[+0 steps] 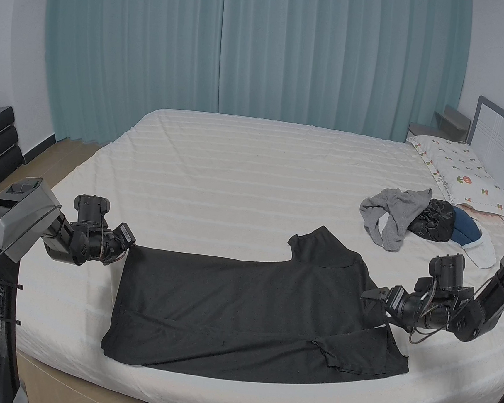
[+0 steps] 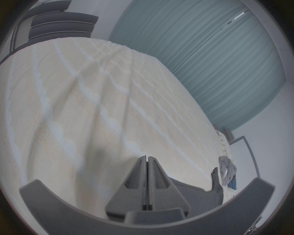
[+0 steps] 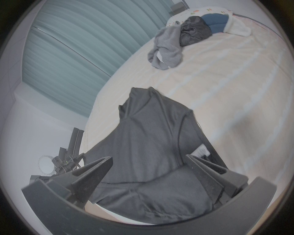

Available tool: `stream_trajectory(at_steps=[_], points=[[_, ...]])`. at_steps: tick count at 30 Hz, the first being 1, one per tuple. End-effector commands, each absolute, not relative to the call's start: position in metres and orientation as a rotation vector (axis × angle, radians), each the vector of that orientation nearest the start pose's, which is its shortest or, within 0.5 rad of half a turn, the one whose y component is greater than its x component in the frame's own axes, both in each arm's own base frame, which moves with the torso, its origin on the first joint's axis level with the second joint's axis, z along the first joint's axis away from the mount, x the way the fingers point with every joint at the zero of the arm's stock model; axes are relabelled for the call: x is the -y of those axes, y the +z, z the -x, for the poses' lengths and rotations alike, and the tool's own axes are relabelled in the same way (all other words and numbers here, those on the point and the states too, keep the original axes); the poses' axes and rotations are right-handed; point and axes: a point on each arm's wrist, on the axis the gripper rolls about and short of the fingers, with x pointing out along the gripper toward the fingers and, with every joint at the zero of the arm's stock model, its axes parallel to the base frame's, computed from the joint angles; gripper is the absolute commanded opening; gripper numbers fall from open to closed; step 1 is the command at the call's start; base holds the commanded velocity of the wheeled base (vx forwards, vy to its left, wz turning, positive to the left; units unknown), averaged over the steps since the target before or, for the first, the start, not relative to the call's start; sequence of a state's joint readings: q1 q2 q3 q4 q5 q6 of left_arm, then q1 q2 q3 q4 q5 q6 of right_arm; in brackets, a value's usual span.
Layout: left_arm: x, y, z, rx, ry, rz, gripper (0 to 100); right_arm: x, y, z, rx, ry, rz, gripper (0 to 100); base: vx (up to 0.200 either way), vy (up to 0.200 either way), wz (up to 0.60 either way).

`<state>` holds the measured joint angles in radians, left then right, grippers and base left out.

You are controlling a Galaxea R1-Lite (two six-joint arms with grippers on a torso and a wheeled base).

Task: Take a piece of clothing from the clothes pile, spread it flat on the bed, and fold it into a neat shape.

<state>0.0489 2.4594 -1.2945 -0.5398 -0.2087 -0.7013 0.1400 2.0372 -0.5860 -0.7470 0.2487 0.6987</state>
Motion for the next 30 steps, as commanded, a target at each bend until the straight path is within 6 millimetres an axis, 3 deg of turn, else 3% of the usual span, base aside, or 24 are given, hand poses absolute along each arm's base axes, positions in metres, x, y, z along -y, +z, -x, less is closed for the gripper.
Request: stream_trajectory(at_steps=[1,2,5,10,11,13,20,30], points=[[-0.018,0.020,-0.454,-0.559,0.057,0.817,0,-0.056,0.045,-0.341,-0.777,0.131,-0.692,100,0.000,0.000,0.00],[-0.017,0.019,-0.452,-0.541,0.055,0.843,0,-0.058,0.044,-0.361,-0.770,0.132,-0.689,100,0.000,0.000,0.00],[-0.018,0.019,-0.450,-0.501,0.047,0.852,0,-0.063,0.039,-0.390,-0.777,0.133,-0.681,100,0.000,0.000,0.00],[-0.020,0.016,-0.447,-0.498,0.051,0.855,0,-0.069,0.025,-0.430,-0.793,0.146,-0.628,100,0.000,0.000,0.00],[-0.020,0.016,-0.447,-0.498,0.051,0.855,0,-0.069,0.025,-0.430,-0.793,0.146,-0.628,100,0.000,0.000,0.00],[-0.020,0.015,-0.447,-0.502,0.053,0.855,0,-0.073,0.016,-0.452,-0.793,0.148,-0.620,100,0.000,0.000,0.00],[-0.020,0.009,-0.443,-0.526,0.047,0.855,0,-0.075,0.006,-0.491,-0.756,0.080,-0.596,100,0.000,0.000,0.00],[-0.019,0.009,-0.442,-0.530,0.045,0.854,0,-0.066,0.001,-0.518,-0.715,0.012,-0.588,100,0.000,0.000,0.00]])
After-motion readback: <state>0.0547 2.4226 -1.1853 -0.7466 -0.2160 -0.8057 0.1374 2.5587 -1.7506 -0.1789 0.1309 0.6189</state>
